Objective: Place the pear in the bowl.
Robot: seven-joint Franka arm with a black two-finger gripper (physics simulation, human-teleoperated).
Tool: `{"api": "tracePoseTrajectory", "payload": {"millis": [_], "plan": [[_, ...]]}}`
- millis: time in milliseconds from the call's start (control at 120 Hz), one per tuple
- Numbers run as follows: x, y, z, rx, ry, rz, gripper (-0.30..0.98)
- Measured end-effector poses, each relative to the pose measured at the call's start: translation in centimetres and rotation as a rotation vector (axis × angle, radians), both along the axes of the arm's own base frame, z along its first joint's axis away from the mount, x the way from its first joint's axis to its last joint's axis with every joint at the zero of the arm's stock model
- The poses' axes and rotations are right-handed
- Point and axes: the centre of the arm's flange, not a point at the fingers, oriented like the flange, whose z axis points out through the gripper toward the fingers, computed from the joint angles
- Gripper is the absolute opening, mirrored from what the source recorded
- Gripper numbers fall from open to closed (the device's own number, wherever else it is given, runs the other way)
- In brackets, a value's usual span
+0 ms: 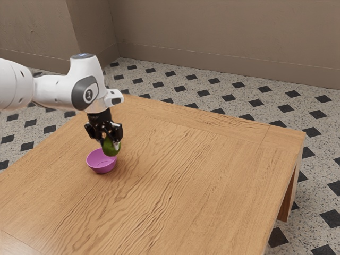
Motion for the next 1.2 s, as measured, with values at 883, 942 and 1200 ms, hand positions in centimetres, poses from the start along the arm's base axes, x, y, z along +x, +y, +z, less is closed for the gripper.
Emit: {"api": "tracePoseTrajectory", "payload": {"millis": [883,942,1200], "plan": [[0.9,5.3,-1.7,-0.034,0.04,-0.024,0.61],[0.9,4.9,1.5,-0.037,-0.004,-0.042,0.63],[-2.0,-4.8,25.4,-0.042,-0.201,-0.262,0.67]]}}
